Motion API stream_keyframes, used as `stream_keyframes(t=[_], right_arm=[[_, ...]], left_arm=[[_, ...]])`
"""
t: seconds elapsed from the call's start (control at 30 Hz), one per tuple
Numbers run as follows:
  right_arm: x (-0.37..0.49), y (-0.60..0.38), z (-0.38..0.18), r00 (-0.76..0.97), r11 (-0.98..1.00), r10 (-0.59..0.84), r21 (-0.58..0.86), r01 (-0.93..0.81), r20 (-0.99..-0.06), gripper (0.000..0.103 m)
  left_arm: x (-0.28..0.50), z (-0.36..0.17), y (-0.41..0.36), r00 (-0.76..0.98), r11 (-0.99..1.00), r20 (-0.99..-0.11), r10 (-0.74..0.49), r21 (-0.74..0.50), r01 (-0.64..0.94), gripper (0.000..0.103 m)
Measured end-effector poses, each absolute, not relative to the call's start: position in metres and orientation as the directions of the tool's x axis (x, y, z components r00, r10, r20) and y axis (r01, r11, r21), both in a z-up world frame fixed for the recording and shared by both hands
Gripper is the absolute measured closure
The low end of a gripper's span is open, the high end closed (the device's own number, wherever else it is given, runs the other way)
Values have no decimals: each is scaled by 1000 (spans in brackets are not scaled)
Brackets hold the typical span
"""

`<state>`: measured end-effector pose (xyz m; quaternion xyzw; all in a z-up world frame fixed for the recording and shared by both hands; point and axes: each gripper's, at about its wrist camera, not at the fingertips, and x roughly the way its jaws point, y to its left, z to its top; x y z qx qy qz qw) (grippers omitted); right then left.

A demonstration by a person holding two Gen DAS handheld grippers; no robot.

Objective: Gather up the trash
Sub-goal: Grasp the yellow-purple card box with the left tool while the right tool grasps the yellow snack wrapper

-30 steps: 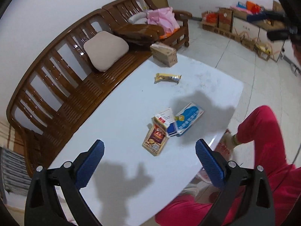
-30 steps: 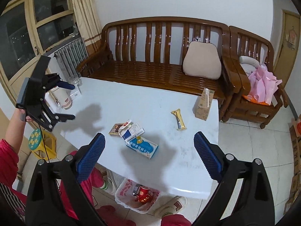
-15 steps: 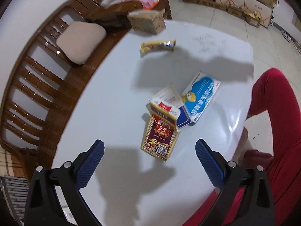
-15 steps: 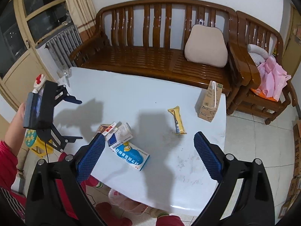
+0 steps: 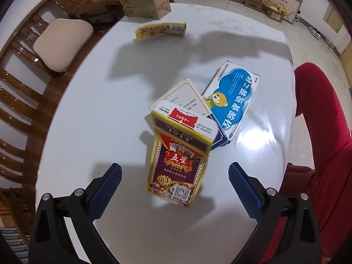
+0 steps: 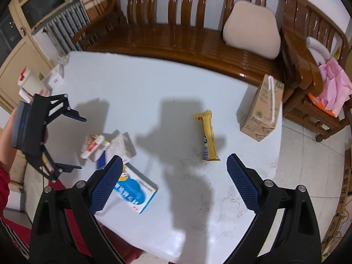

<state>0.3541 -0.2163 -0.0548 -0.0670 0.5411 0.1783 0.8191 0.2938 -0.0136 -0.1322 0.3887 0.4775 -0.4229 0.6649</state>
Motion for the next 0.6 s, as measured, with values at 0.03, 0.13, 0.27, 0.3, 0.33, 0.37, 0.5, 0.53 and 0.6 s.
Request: stream_keyframes(t=[0.03,0.13,0.27,0.3,0.33,0.37,0.5,0.53,0.6], right_arm=[[362,-215,-64,335,928,210,79,-365,-919,10],[379,-213,-86,296,926,193,74,-371,-935,10],[397,-211,-119,253,930,171,70,-362,-952,10],[401,-212,-130,237,932,164,72,-355,-958,10],[404,-213,-136,229,934,162,74,-351,-960,10],[407,-213,-141,224,936,159,74,-345,-962,10],[415,-214,-158,206,941,139,64,-334,-969,10],[417,-213,-162,204,941,132,57,-334,-970,10],[420,-212,-166,203,939,122,47,-340,-971,10]], left_arm=[[296,-137,-15,175,334,-966,-192,103,937,8],[300,-148,-18,146,318,-971,-189,80,945,8],[303,-158,-18,118,304,-974,-193,55,951,8],[305,-161,-18,107,304,-974,-197,43,952,8],[306,-163,-18,101,304,-975,-199,36,952,8],[309,-165,-18,96,306,-975,-201,30,952,8],[318,-173,-15,87,331,-976,-199,16,943,8],[320,-175,-15,75,338,-977,-201,3,941,8],[323,-176,-14,73,344,-975,-208,-3,939,8]])
